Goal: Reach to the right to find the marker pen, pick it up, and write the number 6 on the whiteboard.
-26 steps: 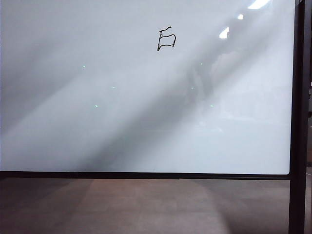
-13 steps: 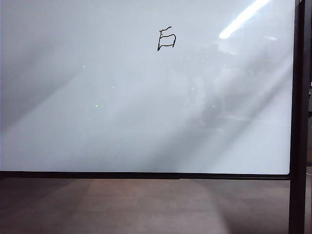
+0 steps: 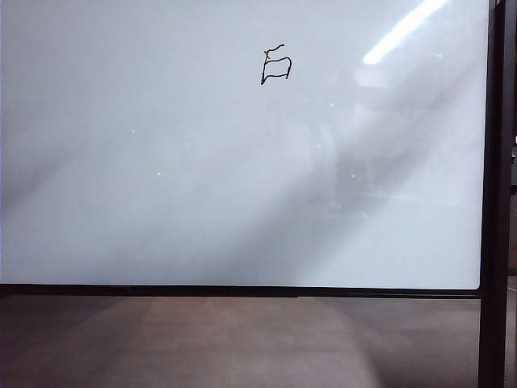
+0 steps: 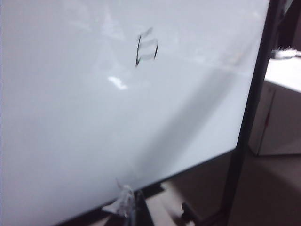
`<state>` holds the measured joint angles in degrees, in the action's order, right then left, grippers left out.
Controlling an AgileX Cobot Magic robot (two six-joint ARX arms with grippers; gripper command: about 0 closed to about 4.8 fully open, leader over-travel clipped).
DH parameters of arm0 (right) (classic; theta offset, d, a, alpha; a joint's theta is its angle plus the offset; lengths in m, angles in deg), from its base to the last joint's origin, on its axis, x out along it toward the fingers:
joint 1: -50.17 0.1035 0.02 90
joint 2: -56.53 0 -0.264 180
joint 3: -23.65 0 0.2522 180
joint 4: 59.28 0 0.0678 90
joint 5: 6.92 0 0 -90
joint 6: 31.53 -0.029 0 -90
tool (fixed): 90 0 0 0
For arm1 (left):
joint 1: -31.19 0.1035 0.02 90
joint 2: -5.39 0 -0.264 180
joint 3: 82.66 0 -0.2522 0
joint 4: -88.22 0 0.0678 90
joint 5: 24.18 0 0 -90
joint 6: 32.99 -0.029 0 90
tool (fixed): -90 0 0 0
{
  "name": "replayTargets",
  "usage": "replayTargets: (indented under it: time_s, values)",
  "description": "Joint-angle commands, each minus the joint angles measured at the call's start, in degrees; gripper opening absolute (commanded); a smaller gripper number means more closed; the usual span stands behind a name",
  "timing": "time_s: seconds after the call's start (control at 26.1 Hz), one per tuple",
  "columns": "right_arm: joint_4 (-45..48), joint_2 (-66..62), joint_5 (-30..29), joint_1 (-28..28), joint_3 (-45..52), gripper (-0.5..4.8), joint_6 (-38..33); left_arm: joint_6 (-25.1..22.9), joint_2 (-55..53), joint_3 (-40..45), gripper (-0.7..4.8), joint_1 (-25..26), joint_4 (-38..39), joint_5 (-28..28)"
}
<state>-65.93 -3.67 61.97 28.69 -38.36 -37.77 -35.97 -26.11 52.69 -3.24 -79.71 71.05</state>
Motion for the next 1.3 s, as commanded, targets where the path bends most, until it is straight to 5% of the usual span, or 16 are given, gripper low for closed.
replayTargets:
  time_s: [0.04,0.57,0.8,1.3]
  values:
    - [-2.80,5.22,-0.17,1.84,-0.33,0.54,-0.20,0.00,5.73,5.92,-0.06,-0.09,-0.66,1.44]
    - [-14.19,22.25,13.11,22.58,6.19,0.55,0.76,4.83,21.75,16.85,-0.06,-0.09,4.83,0.55]
    - [-10.91,31.41,14.99,22.69,17.38,0.54,0.83,2.40,25.38,21.79,-0.06,-0.09,4.57,0.52]
    - [-12.92,33.18,13.53,22.71,17.81,0.54,0.46,2.32,25.70,30.40,-0.06,-0.09,-4.76,-0.87]
